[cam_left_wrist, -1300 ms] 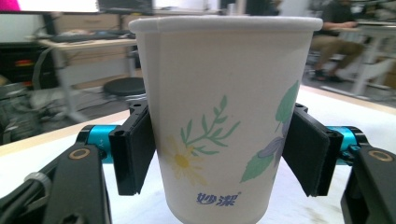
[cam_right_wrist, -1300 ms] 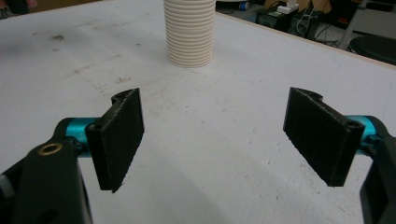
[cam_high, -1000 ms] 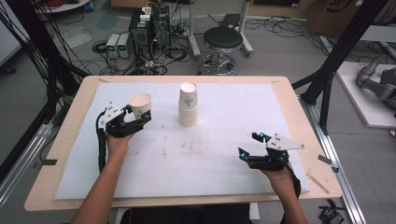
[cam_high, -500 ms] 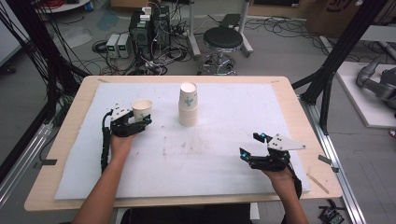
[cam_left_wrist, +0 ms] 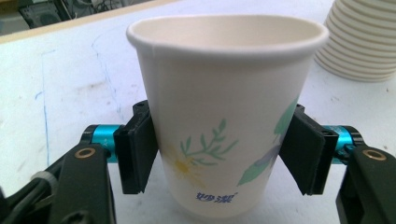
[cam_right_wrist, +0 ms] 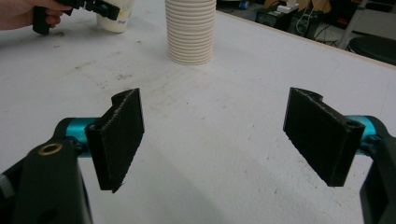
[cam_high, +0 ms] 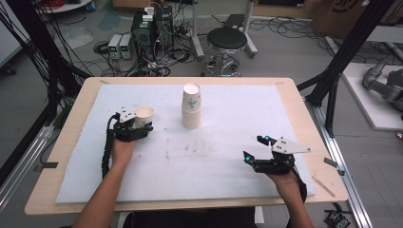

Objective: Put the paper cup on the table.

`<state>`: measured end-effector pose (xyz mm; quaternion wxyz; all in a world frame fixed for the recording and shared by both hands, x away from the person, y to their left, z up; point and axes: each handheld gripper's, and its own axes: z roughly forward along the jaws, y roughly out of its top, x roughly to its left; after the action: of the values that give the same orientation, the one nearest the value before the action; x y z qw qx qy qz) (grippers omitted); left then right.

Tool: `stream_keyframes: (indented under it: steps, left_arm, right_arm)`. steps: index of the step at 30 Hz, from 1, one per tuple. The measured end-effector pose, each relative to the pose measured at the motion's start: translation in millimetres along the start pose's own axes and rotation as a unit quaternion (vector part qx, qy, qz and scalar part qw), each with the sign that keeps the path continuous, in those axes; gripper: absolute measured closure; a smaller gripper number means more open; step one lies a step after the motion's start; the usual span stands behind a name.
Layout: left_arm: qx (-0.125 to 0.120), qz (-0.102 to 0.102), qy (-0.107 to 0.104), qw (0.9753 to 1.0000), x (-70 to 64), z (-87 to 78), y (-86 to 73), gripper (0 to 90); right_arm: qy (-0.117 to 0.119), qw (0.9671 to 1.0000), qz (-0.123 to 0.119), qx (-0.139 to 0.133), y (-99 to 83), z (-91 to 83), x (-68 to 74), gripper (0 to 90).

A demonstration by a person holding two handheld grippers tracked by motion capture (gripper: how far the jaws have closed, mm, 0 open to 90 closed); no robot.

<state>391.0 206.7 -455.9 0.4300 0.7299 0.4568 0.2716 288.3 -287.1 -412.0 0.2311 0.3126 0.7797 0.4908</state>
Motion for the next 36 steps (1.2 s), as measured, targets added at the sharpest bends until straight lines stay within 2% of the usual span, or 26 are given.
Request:
stream_keyframes:
  steps: [6, 7, 9, 10, 11, 13, 15, 17, 20, 22, 24, 25, 26, 27, 28, 30, 32, 34, 35, 36]
  left_arm:
    - [0.003, -0.01, -0.009, 0.9999, 3.5, -4.7, -6.4, 32.2]
    - [-0.005, -0.017, -0.024, 0.9995, 6.2, -6.1, -8.3, 31.2]
    - [-0.011, -0.019, -0.032, 0.9993, 7.1, -7.4, -8.8, 30.6]
    - [-0.017, -0.019, -0.037, 0.999, 8.3, -8.8, -9.3, 29.2]
    - [-0.029, -0.033, -0.045, 0.9981, 10.4, -12.0, -11.4, 23.9]
    - [-0.031, -0.039, -0.049, 0.9976, 11.4, -13.7, -12.2, 20.0]
    - [-0.046, -0.047, -0.063, 0.9959, 14.4, -22.9, -17.4, 18.8]
    - [-0.046, -0.047, -0.069, 0.9955, 15.6, -28.0, -20.1, 18.6]
    - [-0.051, -0.051, -0.073, 0.9947, 16.6, -35.1, -22.3, 17.1]
    - [-0.063, -0.052, -0.074, 0.9939, 15.6, -51.6, -27.9, 16.1]
    - [-0.068, -0.051, -0.075, 0.9936, 14.9, -56.6, -29.3, 15.4]
    - [-0.082, -0.049, -0.078, 0.9923, 14.1, -66.2, -30.5, 14.9]
    - [-0.082, -0.049, -0.078, 0.9923, 14.1, -66.2, -30.5, 14.7]
    - [-0.091, -0.052, -0.082, 0.9912, 13.8, -70.6, -31.0, 14.7]
    - [-0.106, -0.061, -0.093, 0.9881, 12.5, -77.7, -32.4, 14.6]
    - [-0.11, -0.063, -0.095, 0.9874, 11.6, -79.9, -32.9, 14.6]
    - [-0.122, -0.061, -0.098, 0.9857, 8.3, -84.8, -33.6, 14.7]
    - [-0.14, -0.054, -0.108, 0.9828, 4.8, -89.6, -33.1, 14.7]
    - [-0.156, -0.046, -0.121, 0.9793, 0.4, -92.4, -32.2, 14.9]
    - [-0.156, -0.046, -0.121, 0.9793, 0.4, -92.4, -32.2, 14.9]
  right_arm:
    - [0.001, 1.0, 0.001, 0.004, 0.0, 0.3, 0.5, 20.6]
    - [0.0, 1.0, 0.0, 0.005, 0.3, 0.5, 1.0, 20.6]
    - [0.001, 1.0, 0.001, 0.006, 0.6, 0.3, 1.4, 20.6]
    - [0.001, 1.0, 0.001, 0.005, 0.7, 0.3, 1.5, 20.6]
    - [0.002, 1.0, 0.002, 0.006, 0.5, 0.0, 1.3, 20.6]
    - [0.0, 1.0, 0.003, 0.008, 0.0, -0.1, 1.3, 20.6]
    - [-0.002, 0.9999, 0.002, 0.011, -0.8, -0.2, 0.6, 20.6]
    - [-0.002, 0.9999, 0.001, 0.012, -0.9, -0.1, 0.3, 20.6]
    - [-0.005, 0.9999, -0.001, 0.016, -0.7, -0.2, 0.1, 20.7]
    - [-0.007, 0.9998, 0.0, 0.019, -0.8, -0.3, 0.7, 20.6]
    - [-0.008, 0.9998, -0.001, 0.02, -1.0, -0.2, 0.7, 20.6]
    - [-0.011, 0.9996, -0.004, 0.024, -2.0, 0.1, -0.4, 20.6]
    - [-0.011, 0.9996, -0.004, 0.024, -2.0, 0.1, -0.4, 20.6]
    - [-0.011, 0.9996, -0.002, 0.025, -2.9, 0.0, -1.5, 20.7]
    - [-0.013, 0.9996, -0.001, 0.025, -3.2, 0.0, -2.0, 20.6]
    - [-0.015, 0.9995, -0.001, 0.028, -3.5, -0.5, -2.8, 20.6]
    - [-0.02, 0.9994, 0.003, 0.028, -4.1, -1.0, -3.5, 20.7]
    - [-0.024, 0.9993, 0.003, 0.03, -4.5, -1.1, -4.5, 20.7]
    - [-0.025, 0.9992, 0.005, 0.031, -5.4, -0.9, -5.3, 20.6]
    - [-0.025, 0.9992, 0.005, 0.031, -5.4, -0.9, -5.3, 20.6]
